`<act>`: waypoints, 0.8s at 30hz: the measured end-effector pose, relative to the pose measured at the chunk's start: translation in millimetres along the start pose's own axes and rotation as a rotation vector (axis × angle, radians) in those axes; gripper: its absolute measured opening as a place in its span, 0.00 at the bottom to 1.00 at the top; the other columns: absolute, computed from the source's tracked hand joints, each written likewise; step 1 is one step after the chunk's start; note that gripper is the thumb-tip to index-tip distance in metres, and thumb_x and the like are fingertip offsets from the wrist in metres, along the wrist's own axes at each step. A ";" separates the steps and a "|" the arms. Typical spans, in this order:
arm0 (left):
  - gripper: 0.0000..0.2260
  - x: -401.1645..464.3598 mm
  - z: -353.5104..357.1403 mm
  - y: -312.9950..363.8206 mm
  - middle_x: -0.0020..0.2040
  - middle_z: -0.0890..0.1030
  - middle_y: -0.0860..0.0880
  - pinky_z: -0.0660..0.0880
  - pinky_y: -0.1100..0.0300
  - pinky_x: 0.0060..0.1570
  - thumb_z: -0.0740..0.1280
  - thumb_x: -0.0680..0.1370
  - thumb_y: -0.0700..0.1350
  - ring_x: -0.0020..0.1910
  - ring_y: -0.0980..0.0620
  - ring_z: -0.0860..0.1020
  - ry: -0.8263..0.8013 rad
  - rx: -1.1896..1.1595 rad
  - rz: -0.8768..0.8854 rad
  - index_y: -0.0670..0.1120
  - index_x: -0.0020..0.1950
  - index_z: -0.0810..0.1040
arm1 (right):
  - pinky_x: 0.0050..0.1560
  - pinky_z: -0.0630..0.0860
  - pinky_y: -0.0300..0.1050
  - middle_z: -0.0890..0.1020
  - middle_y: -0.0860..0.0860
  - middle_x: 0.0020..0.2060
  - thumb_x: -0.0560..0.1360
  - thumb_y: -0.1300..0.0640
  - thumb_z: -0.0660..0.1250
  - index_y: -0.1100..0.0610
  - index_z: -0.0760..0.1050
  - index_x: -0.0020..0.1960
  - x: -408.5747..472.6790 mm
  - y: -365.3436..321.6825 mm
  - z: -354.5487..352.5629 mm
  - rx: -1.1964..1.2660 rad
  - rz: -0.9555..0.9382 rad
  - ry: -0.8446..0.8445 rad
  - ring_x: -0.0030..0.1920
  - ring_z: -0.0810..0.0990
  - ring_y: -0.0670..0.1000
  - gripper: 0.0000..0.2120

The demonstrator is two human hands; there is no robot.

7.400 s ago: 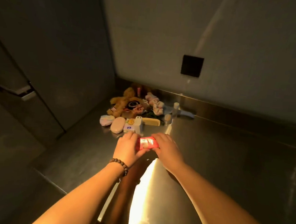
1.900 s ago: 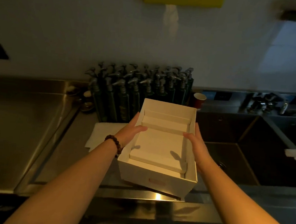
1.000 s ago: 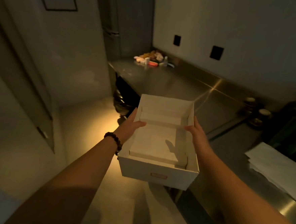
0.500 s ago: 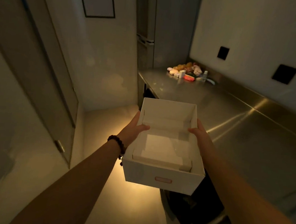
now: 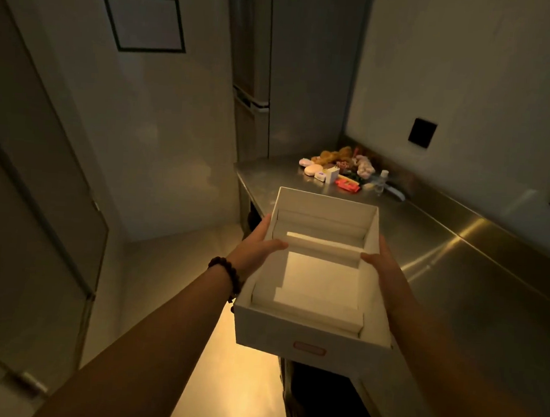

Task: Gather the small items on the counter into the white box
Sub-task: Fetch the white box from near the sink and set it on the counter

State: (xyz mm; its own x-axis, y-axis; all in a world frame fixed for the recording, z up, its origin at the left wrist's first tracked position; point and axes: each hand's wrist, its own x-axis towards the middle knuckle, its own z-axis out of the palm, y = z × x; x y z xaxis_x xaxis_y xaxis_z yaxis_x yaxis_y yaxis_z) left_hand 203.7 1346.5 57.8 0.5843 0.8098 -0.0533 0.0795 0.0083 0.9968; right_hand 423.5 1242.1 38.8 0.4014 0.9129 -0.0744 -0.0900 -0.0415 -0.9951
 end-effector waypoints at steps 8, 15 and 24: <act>0.33 144.5 -47.8 -25.7 0.70 0.66 0.50 0.63 0.48 0.67 0.65 0.76 0.48 0.69 0.47 0.65 -0.128 0.072 -0.023 0.54 0.76 0.52 | 0.43 0.82 0.52 0.81 0.53 0.56 0.77 0.55 0.62 0.39 0.68 0.66 112.6 12.9 19.3 -0.008 -0.013 0.110 0.51 0.83 0.56 0.20; 0.34 268.3 -83.3 -25.1 0.75 0.58 0.50 0.57 0.47 0.70 0.64 0.77 0.49 0.73 0.47 0.59 -0.301 0.149 -0.040 0.53 0.77 0.47 | 0.45 0.81 0.53 0.80 0.53 0.57 0.77 0.53 0.63 0.34 0.70 0.63 197.7 24.7 42.2 0.046 0.028 0.342 0.54 0.82 0.57 0.19; 0.35 368.2 -49.5 -33.0 0.70 0.63 0.56 0.62 0.62 0.60 0.64 0.77 0.46 0.61 0.60 0.66 -0.584 0.193 -0.068 0.54 0.77 0.46 | 0.42 0.77 0.47 0.78 0.52 0.58 0.79 0.57 0.61 0.43 0.64 0.71 229.3 29.1 20.4 0.067 0.110 0.657 0.54 0.80 0.54 0.23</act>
State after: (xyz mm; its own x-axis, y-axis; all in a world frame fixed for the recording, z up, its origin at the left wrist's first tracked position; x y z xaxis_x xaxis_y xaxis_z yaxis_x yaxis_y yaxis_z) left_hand 376.3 1673.4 8.3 0.9142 0.3556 -0.1942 0.2446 -0.1021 0.9642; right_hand 494.3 1458.4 -5.9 0.8564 0.4668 -0.2208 -0.2102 -0.0754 -0.9748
